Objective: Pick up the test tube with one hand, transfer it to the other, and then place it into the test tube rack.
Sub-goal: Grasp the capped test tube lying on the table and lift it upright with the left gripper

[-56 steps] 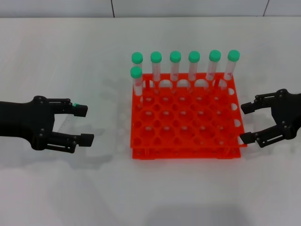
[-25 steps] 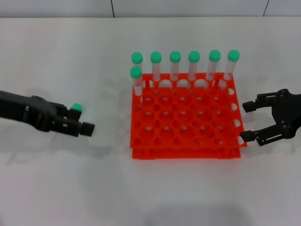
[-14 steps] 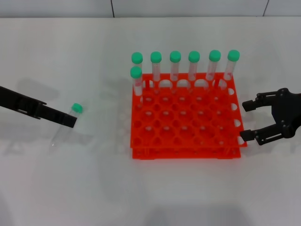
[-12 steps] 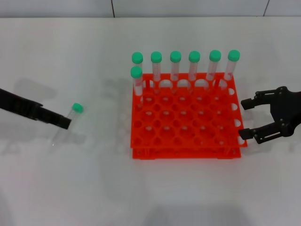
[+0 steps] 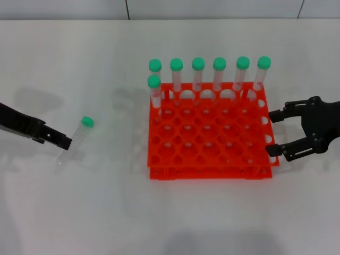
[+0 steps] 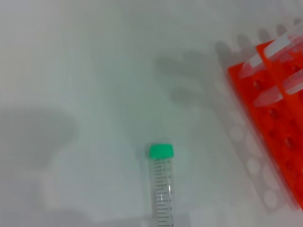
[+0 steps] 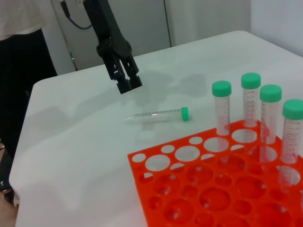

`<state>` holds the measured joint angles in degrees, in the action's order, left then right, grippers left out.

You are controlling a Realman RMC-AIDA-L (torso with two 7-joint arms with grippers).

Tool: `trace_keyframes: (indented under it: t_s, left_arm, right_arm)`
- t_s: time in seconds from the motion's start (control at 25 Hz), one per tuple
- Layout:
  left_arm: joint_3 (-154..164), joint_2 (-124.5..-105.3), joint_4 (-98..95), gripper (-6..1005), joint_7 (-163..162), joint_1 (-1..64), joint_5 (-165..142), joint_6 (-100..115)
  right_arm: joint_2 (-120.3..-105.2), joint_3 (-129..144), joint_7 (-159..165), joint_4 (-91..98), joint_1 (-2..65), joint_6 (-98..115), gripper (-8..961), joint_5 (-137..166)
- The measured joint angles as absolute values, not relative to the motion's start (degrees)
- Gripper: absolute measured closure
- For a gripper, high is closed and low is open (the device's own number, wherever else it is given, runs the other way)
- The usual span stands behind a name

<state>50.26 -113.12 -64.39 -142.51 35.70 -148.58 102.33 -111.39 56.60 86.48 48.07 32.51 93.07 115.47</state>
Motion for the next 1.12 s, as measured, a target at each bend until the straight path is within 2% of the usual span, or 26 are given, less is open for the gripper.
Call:
trace_keyframes:
  t_s: [0.32,1.12]
  left_arm:
    - [51.11,-114.58,-60.50,273,-142.97,37.92,-154.84,101.30]
    - [53.14,-114.80,-51.98,274,-144.49,40.65,-159.38,94.41]
  right_arm:
    - [-111.44,56.60,86.37,48.12,32.73,92.59,84,115.56]
    - [-112.35,56.74,85.37,48.17,33.02,91.93,98,115.39]
